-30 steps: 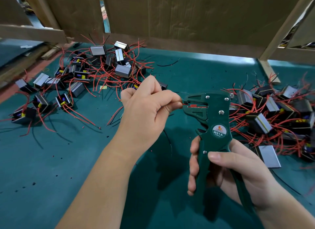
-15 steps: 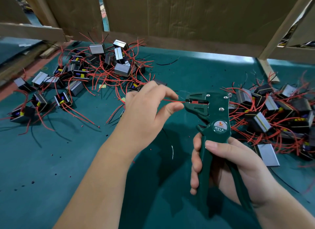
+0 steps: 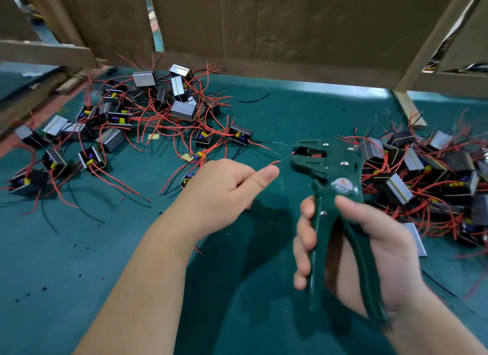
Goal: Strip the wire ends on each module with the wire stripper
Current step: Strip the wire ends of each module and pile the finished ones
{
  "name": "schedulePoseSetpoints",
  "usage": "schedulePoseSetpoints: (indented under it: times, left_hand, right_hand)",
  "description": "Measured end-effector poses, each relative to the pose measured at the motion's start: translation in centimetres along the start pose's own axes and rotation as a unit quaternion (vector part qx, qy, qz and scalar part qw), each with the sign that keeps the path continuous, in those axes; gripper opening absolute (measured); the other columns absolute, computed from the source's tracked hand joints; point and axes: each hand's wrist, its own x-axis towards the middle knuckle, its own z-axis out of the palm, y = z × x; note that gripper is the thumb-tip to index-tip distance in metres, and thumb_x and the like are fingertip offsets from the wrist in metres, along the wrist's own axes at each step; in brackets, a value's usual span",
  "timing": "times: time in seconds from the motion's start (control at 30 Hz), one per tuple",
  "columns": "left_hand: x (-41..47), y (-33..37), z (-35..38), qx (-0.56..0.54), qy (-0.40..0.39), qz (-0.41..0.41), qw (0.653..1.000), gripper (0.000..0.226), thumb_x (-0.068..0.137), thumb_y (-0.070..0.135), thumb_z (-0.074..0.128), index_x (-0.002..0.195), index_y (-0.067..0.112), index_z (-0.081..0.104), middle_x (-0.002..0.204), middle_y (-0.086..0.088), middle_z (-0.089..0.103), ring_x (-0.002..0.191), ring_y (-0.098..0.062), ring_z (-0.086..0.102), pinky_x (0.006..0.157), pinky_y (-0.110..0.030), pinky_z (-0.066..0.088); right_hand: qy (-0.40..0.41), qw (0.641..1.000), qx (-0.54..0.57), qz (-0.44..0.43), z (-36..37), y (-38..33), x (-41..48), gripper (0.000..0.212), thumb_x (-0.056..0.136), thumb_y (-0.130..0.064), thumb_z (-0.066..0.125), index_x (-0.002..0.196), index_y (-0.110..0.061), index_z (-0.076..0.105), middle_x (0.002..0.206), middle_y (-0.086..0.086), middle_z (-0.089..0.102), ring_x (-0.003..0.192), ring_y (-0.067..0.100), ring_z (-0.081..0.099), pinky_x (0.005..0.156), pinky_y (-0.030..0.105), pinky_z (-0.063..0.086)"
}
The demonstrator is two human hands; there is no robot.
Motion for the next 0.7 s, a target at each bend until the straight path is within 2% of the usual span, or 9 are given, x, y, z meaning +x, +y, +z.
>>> schedulePoseSetpoints:
  times: [0.1,0.27,0.33,0.47,0.6,0.7]
  left_hand:
    - [0.15,0.20,-0.01,-0.074,0.053,-0.017,0.996,0.060,0.093,0.055,0.039,0.055,0.009,0.044,0.043,0.011,0.036,0.043,-0.005,0.031,0.045,-0.020,0.025]
    - [0.48,0.29,0.06,-0.130,0.052,-0.017,0.990,0.028,0.103,0.026,0.038,0.078,0.023,0.051,0.051,0.022,0.044,0.050,0.000,0.037,0.051,-0.012,0.029]
    - [0.50,0.31,0.03,-0.178,0.050,-0.017,0.983,0.027,0.102,0.029,0.036,0.082,0.022,0.053,0.052,0.021,0.043,0.051,0.001,0.038,0.051,-0.012,0.029]
    - [0.39,0.39,0.20,-0.246,0.057,-0.025,0.967,0.019,0.096,0.035,0.037,0.088,0.023,0.049,0.056,0.012,0.033,0.048,-0.004,0.027,0.047,-0.019,0.026]
    - [0.50,0.30,0.44,-0.277,0.041,-0.059,0.958,0.017,0.090,0.043,0.038,0.081,0.029,0.043,0.053,0.015,0.037,0.050,-0.005,0.029,0.050,-0.020,0.026]
    - [0.52,0.29,0.50,-0.279,0.038,-0.052,0.958,0.019,0.090,0.042,0.036,0.075,0.032,0.041,0.055,0.016,0.038,0.055,-0.008,0.030,0.054,-0.023,0.026]
  right_hand:
    - [0.021,0.999,0.011,-0.037,-0.42,-0.28,0.07,0.049,0.054,-0.027,0.082,0.093,-0.004,0.065,0.080,0.021,0.058,0.069,0.039,0.062,0.067,0.053,0.054]
    - [0.047,0.999,0.008,-0.020,-0.56,-0.07,0.28,0.057,0.046,-0.025,0.084,0.095,-0.001,0.067,0.081,0.024,0.059,0.069,0.041,0.062,0.067,0.054,0.054]
    - [0.034,0.999,-0.003,-0.003,-0.50,-0.10,0.19,0.057,0.047,-0.025,0.084,0.096,-0.001,0.067,0.082,0.024,0.059,0.069,0.041,0.062,0.067,0.055,0.053]
    - [-0.012,0.999,-0.024,0.019,-0.43,0.10,0.05,0.053,0.055,-0.027,0.082,0.100,-0.003,0.067,0.084,0.025,0.059,0.072,0.042,0.061,0.070,0.057,0.051]
    - [-0.032,0.999,-0.028,0.030,-0.52,0.28,0.07,0.052,0.059,-0.028,0.081,0.103,-0.004,0.066,0.086,0.025,0.059,0.075,0.042,0.060,0.073,0.058,0.051]
    - [-0.033,0.999,-0.021,0.031,-0.66,0.20,0.27,0.051,0.061,-0.028,0.080,0.104,-0.004,0.065,0.087,0.024,0.059,0.076,0.042,0.060,0.075,0.059,0.050]
